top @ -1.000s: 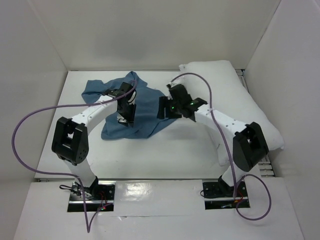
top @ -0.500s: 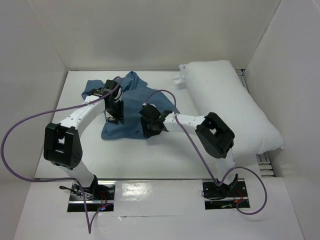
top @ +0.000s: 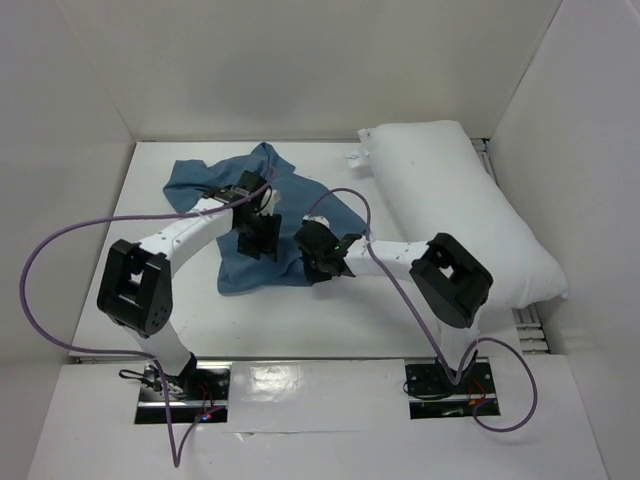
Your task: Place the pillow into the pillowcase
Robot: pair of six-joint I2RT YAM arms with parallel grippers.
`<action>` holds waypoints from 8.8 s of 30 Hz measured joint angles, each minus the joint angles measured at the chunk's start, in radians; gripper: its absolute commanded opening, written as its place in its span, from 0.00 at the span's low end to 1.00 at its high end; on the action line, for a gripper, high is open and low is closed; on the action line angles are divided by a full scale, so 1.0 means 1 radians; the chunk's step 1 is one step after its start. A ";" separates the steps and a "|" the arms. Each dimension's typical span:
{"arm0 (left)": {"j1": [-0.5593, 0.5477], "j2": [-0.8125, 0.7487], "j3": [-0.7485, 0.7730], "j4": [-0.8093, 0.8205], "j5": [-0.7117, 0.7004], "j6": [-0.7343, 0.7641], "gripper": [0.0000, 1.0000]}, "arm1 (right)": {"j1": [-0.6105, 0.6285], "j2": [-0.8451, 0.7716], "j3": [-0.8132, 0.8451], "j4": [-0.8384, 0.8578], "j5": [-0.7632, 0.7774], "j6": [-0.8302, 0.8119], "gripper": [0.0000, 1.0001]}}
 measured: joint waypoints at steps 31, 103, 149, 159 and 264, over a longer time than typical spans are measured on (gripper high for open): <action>-0.176 0.182 -0.027 0.276 0.031 -0.039 0.26 | -0.061 -0.148 -0.133 0.010 -0.036 -0.023 0.00; 0.192 0.413 0.846 -0.135 0.121 -0.090 0.00 | -0.401 -1.002 -0.205 -0.098 -0.016 -0.208 0.00; 0.199 0.246 0.700 -0.112 0.192 -0.081 0.00 | 0.100 -0.315 0.204 -0.386 0.087 -0.142 0.00; 0.199 0.243 0.700 -0.104 0.191 -0.082 0.00 | 0.220 -0.451 0.185 -0.426 -0.021 -0.305 0.00; 0.155 -0.156 0.391 -0.227 0.291 -0.005 0.00 | 0.205 -0.229 0.101 0.017 0.429 -0.397 0.00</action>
